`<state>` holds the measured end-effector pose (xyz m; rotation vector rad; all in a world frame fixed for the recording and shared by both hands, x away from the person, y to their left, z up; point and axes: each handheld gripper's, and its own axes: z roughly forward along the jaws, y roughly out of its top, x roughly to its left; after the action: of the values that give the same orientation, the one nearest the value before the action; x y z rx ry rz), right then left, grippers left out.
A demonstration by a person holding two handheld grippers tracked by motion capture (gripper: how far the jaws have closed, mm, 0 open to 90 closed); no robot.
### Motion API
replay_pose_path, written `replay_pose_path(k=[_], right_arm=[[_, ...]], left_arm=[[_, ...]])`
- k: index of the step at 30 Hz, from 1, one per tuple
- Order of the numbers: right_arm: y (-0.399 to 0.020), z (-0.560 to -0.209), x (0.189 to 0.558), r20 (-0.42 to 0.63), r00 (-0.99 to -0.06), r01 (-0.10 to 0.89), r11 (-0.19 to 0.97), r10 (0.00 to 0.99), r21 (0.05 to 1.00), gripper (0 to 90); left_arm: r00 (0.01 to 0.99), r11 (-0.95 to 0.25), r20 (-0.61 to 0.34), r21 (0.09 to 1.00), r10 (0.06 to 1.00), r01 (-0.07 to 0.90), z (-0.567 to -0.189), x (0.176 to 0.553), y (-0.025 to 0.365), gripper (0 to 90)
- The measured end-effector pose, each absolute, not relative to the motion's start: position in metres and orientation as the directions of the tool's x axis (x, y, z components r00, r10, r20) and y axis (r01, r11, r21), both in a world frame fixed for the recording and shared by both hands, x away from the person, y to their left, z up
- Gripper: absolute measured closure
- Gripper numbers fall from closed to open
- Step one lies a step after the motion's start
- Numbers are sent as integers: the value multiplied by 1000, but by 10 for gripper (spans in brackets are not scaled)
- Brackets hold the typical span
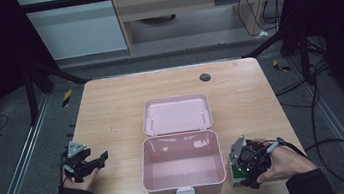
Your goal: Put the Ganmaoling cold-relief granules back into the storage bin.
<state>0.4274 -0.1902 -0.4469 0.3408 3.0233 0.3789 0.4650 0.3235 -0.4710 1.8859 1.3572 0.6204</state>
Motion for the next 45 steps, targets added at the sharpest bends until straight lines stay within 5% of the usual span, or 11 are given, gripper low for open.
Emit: replay_pose_path(k=[11, 45], right_arm=[[-197, -440, 428, -57, -971, 210, 940, 234, 269, 158], [-211, -335, 423, -122, -950, 217, 892, 286, 397, 160]], left_arm=[[330, -187, -27, 780, 944, 597, -471, 465, 323, 279], [334, -191, -27, 776, 942, 601, -471, 465, 323, 278]])
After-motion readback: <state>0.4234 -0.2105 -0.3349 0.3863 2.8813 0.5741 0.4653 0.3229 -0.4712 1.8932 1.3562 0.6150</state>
